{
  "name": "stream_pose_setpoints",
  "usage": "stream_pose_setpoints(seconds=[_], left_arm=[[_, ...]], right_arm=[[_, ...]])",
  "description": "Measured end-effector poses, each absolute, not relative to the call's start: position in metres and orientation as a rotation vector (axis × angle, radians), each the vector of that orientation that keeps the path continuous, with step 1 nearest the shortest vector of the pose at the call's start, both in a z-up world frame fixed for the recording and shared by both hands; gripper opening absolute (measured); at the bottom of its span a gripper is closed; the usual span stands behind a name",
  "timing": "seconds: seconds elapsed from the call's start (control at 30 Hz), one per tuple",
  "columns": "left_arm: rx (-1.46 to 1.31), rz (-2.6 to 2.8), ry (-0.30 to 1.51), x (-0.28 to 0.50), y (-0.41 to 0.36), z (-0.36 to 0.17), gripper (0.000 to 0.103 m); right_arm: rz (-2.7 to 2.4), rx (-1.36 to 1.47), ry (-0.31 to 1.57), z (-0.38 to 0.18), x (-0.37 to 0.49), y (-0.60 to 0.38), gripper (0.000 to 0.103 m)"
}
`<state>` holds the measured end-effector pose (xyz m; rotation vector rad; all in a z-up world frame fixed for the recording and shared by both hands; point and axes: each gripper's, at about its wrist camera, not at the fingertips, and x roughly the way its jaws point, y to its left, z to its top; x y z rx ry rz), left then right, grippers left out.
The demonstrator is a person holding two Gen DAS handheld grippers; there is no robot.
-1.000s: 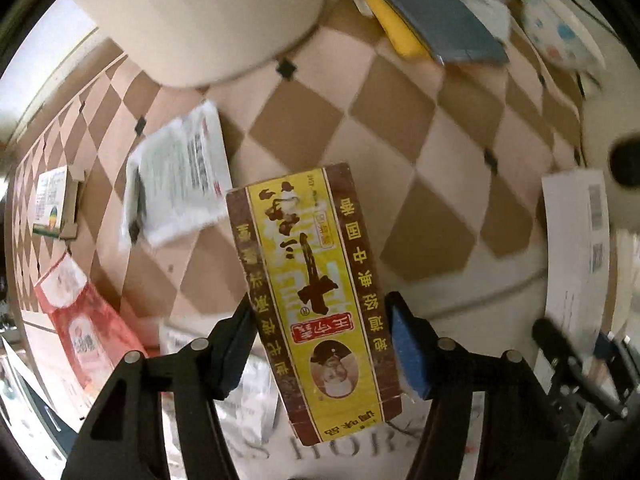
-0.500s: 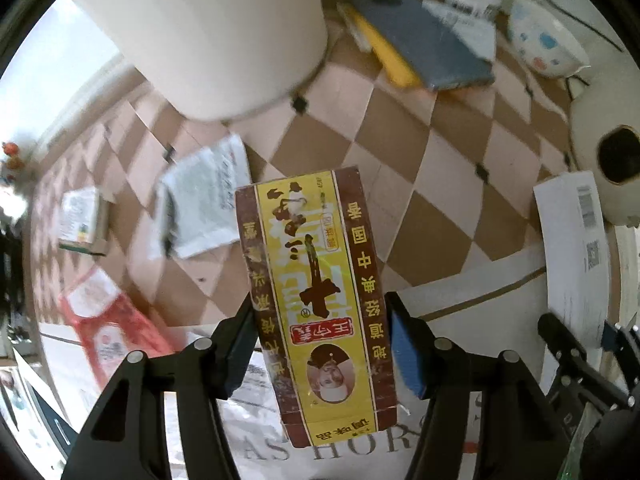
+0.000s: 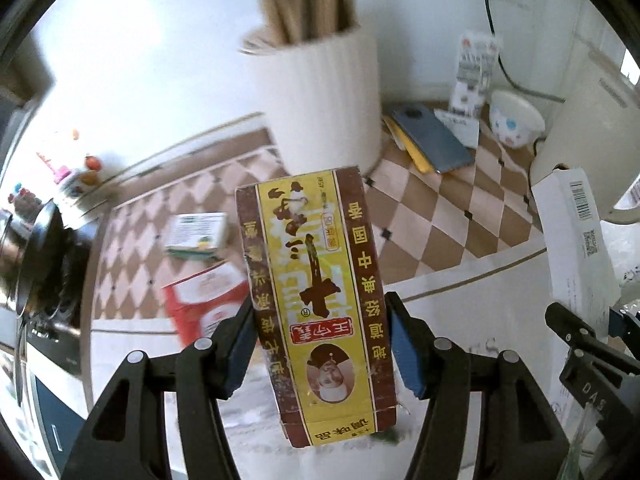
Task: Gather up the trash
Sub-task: 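Carry both boxes from the counter down over the white trash bin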
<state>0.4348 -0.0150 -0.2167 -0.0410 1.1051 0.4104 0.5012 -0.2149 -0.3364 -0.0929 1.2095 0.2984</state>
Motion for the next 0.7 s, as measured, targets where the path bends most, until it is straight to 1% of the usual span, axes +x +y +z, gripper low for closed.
stream_pose_setpoints(seconds=[0.1, 0.2, 0.4, 0.57, 0.67, 0.7], left_arm=[[-0.039, 0.441, 1.042, 0.397, -0.013, -0.189, 0.057], [-0.046, 0.465, 0.992, 0.348, -0.001, -0.170, 0.057], [-0.084, 0.518, 0.952, 0.230, 0.037, -0.151, 0.057], [-0.121, 0.566, 1.019, 0.146, 0.070, -0.175, 0.057], [-0.179, 0.605, 1.114, 0.104, 0.093, -0.213, 0.057], [-0.219, 0.618, 1.161, 0.088, 0.104, -0.233, 0.057]], right_arm=[[0.311, -0.082, 1.167, -0.315, 0.474, -0.207, 0.051], [0.337, -0.067, 1.122, -0.290, 0.428, -0.199, 0.051], [0.401, -0.052, 1.089, -0.264, 0.328, -0.168, 0.051], [0.484, -0.061, 1.132, -0.273, 0.238, -0.132, 0.051], [0.533, -0.093, 1.192, -0.297, 0.187, -0.108, 0.051], [0.547, -0.103, 1.212, -0.306, 0.177, -0.102, 0.051]])
